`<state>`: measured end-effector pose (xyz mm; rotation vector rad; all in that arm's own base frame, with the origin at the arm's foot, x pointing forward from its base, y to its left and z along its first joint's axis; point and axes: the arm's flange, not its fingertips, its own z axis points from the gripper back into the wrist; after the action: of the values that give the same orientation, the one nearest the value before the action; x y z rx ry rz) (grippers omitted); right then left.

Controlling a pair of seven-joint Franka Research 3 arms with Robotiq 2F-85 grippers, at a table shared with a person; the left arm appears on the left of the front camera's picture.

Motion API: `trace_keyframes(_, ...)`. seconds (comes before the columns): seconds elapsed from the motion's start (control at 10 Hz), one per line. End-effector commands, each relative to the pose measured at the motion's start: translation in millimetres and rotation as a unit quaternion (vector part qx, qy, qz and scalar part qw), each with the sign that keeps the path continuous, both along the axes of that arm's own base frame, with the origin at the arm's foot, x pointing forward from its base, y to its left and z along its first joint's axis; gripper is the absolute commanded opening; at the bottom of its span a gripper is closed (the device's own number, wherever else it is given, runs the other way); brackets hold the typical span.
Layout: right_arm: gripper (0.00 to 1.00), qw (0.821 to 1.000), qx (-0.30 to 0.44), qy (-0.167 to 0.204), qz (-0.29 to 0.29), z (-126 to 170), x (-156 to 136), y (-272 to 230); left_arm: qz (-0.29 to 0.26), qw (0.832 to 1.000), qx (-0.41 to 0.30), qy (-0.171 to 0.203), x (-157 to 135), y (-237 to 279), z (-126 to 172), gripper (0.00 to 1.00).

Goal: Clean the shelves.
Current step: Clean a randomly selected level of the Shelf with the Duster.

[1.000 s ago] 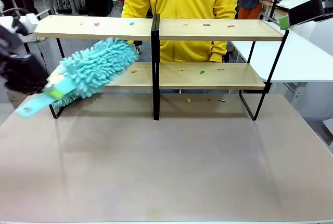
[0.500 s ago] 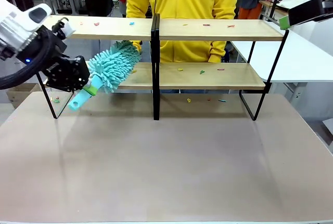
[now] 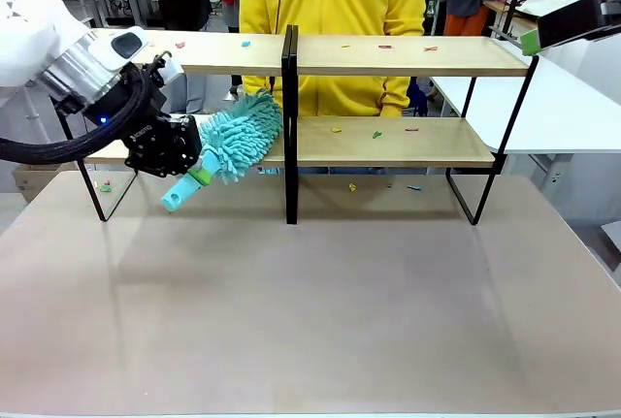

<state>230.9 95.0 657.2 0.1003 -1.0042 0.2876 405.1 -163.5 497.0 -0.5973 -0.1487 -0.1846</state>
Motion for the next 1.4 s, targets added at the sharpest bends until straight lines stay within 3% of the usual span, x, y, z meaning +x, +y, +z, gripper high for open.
trace_keyframes(0.0,1.00,1.000,0.001,0.000,0.000,0,1,0,0.033,0.999,0.018,-0.004,2,5,9,0.12)
trace_keyframes(0.5,1.00,1.000,0.001,0.000,0.000,0,1,0,0.177,0.982,0.060,-0.004,-7,22,8,0.12)
trace_keyframes(0.9,1.00,1.000,0.001,0.000,0.000,0,1,0,0.178,0.980,0.092,0.008,-11,50,8,0.12)
trace_keyframes(1.3,1.00,1.000,0.001,0.000,0.000,0,1,0,0.223,0.967,0.122,-0.001,-9,91,15,0.12)
